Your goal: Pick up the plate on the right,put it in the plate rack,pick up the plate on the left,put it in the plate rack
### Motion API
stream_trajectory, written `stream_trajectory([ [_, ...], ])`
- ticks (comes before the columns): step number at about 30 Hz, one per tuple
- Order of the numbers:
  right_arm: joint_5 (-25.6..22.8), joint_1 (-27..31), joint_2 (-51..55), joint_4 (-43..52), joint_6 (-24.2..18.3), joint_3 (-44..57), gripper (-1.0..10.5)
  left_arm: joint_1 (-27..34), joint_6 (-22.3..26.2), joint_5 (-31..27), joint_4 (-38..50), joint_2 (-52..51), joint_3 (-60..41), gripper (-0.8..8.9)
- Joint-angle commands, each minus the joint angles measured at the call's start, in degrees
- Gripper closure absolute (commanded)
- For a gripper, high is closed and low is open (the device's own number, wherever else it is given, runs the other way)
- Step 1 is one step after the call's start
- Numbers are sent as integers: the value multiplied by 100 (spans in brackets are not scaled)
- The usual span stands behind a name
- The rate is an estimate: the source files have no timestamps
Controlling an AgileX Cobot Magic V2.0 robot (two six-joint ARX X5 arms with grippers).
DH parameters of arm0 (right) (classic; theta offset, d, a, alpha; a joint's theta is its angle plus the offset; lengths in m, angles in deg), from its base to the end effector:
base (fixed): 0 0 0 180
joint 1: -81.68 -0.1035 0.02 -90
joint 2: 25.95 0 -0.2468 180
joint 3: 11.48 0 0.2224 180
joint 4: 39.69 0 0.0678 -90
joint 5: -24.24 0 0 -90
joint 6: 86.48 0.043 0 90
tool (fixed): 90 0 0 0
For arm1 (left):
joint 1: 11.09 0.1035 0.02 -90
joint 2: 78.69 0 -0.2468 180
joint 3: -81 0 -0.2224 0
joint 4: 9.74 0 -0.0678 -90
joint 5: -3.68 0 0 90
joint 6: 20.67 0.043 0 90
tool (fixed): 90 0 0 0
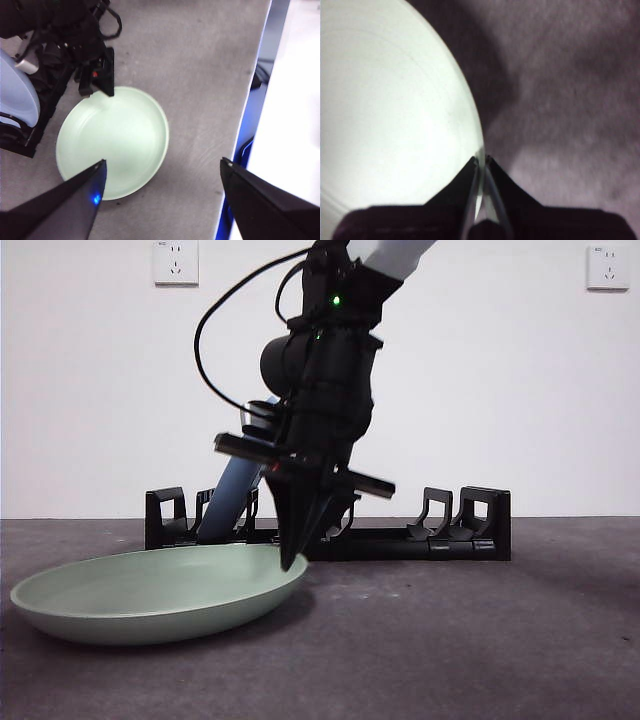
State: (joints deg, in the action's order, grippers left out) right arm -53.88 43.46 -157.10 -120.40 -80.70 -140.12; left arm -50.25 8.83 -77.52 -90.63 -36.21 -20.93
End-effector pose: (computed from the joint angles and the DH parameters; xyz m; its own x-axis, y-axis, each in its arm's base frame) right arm 0.3226 0.2653 0.1705 -0.0366 0.2332 -0.9717 -0.5428 0.8118 0.2153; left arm 0.0706 -0.0660 0.3212 0.4424 -0.5576 -0.7024 0.8872 0.3867 0.2517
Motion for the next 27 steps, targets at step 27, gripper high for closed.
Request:
stream_trajectory([
  [27, 824, 798, 2785, -1370, -46, 66, 963, -2004, 1320, -2795, 1670, 2404, 7, 453],
])
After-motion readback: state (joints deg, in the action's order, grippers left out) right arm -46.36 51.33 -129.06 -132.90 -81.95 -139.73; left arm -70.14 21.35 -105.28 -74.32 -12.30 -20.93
